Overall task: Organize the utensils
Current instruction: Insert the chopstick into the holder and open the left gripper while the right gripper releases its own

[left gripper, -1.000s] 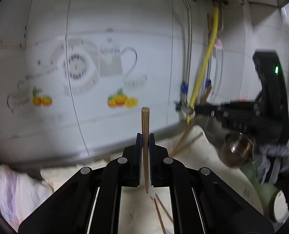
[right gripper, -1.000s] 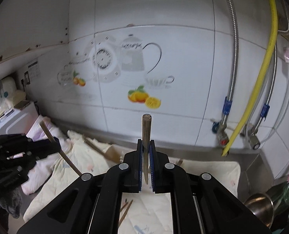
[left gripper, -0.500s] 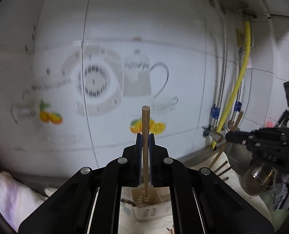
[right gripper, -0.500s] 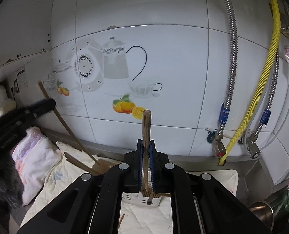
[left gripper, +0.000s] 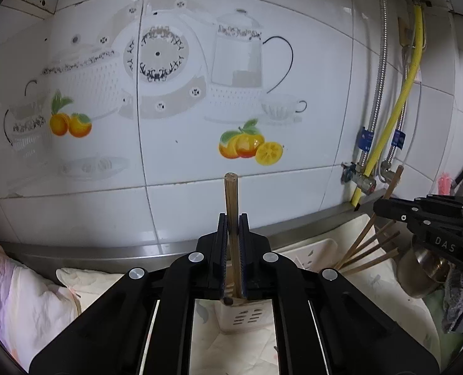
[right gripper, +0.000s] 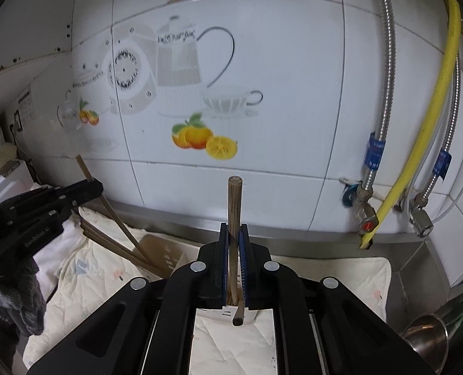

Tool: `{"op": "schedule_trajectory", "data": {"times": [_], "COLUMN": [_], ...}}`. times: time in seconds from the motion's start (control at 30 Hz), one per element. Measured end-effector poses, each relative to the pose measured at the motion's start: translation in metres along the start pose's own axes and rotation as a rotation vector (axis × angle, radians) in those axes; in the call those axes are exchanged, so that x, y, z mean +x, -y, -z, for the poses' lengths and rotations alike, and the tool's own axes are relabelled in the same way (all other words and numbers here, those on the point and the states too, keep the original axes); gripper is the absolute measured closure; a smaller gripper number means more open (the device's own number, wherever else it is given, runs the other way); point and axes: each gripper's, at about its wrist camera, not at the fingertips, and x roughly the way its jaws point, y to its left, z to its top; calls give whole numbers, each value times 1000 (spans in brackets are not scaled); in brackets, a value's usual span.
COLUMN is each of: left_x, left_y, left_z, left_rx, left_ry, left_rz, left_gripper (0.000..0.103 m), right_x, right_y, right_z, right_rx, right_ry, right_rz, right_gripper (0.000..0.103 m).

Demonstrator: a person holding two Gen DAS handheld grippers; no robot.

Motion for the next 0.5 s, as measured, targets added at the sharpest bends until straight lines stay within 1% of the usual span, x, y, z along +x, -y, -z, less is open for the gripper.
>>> {"op": "schedule_trajectory", "data": {"times": [0.17, 0.37, 0.47, 0.5], "left_x": [3, 2, -4, -7], "left_y": [-1, 0, -1, -1], "left_z": [4, 6, 5, 4], "left_rx": [0, 2, -5, -7], "left_ry": [-26, -40, -33, -26], "left_rz": [0, -1, -2, -2], "left_gripper": [96, 95, 90, 88], "right_x": [8, 9, 2, -2], "right_y": [1, 2, 2, 2], "right_z": [8, 12, 11, 11], "right_rx": [11, 22, 26, 23], "right_ry": [-24, -26, -11, -1], "right_rz": [1, 6, 10, 13], "right_gripper": [96, 95, 94, 92]}}
